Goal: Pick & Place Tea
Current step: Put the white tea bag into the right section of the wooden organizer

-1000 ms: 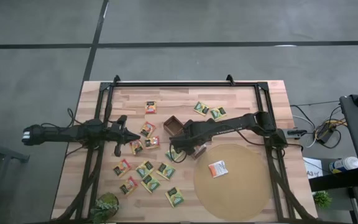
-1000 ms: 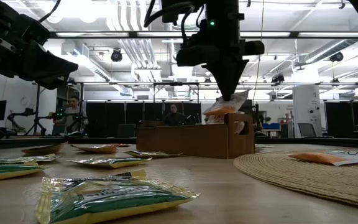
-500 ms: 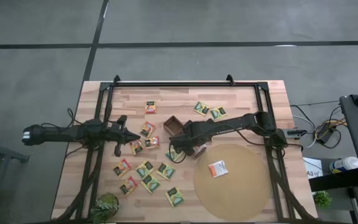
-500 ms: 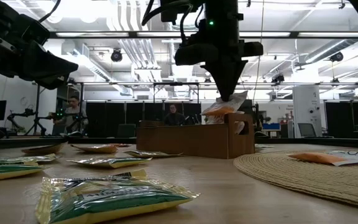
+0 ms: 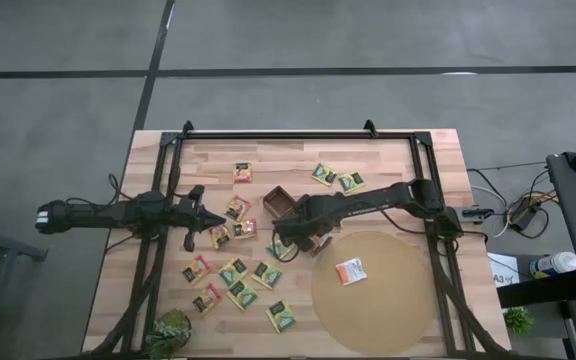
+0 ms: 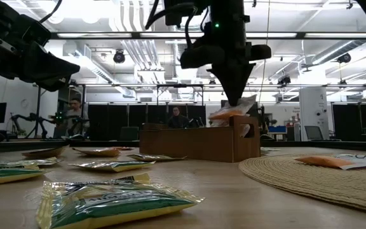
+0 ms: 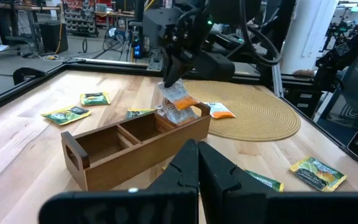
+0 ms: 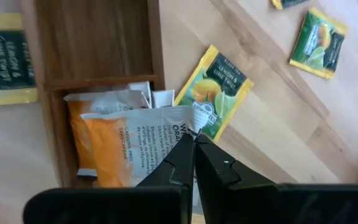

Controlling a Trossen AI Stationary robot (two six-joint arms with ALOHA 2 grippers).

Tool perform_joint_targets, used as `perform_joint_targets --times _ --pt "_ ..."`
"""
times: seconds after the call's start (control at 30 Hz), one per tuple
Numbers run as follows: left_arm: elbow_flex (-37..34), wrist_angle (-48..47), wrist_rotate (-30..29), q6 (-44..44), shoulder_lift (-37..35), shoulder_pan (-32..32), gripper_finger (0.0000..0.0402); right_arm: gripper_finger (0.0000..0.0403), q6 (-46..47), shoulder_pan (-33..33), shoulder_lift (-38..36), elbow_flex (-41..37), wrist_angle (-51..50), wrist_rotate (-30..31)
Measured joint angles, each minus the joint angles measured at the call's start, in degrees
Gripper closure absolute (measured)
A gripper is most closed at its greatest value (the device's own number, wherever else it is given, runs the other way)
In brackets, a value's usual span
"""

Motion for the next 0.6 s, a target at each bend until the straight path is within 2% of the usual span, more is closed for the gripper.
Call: perform_joint_targets --times 0.6 --pt "-0.02 0.0 0.02 0.01 -0.02 -0.02 0.0402 0.0394 1.05 -0.14 -0.76 -0.91 0.59 0.45"
